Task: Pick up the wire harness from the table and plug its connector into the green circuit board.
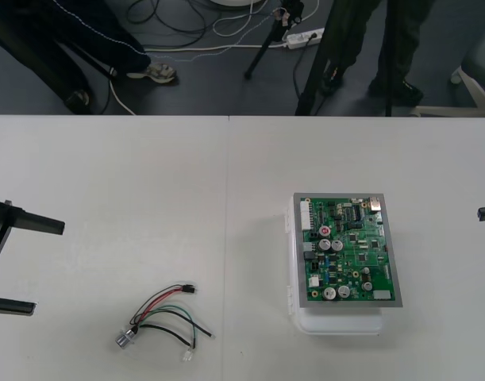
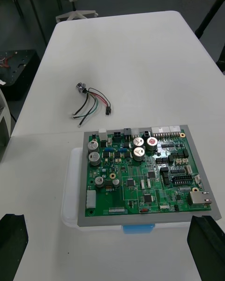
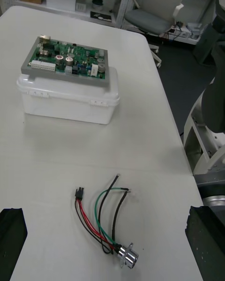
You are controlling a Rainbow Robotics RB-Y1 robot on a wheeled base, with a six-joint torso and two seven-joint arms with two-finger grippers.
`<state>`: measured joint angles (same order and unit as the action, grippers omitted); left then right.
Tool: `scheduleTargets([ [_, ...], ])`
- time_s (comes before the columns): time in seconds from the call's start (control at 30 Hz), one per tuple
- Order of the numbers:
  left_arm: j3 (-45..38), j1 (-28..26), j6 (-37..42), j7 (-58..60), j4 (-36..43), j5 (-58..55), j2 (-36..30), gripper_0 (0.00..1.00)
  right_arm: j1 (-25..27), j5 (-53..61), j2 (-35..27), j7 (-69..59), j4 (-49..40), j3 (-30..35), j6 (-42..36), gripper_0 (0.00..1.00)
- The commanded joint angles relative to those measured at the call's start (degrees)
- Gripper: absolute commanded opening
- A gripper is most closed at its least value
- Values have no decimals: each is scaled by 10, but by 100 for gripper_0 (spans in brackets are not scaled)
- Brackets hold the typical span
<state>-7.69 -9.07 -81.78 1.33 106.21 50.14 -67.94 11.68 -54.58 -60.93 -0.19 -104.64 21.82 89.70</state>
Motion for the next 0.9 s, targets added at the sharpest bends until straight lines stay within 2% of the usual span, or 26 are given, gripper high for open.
scheduleTargets([
  [0.03,-4,-10,-24,10,4,24,7,100,9,25,4,6,17,-4,3,100],
  [0.4,-7,-16,-11,66,41,123,31,100,-13,47,13,6,63,-3,3,100],
  [0.57,-26,-45,8,122,95,193,52,100,-38,49,34,0,91,-3,3,100],
  [0.9,-36,-91,33,232,195,334,109,100,-53,83,79,2,132,-22,3,100],
])
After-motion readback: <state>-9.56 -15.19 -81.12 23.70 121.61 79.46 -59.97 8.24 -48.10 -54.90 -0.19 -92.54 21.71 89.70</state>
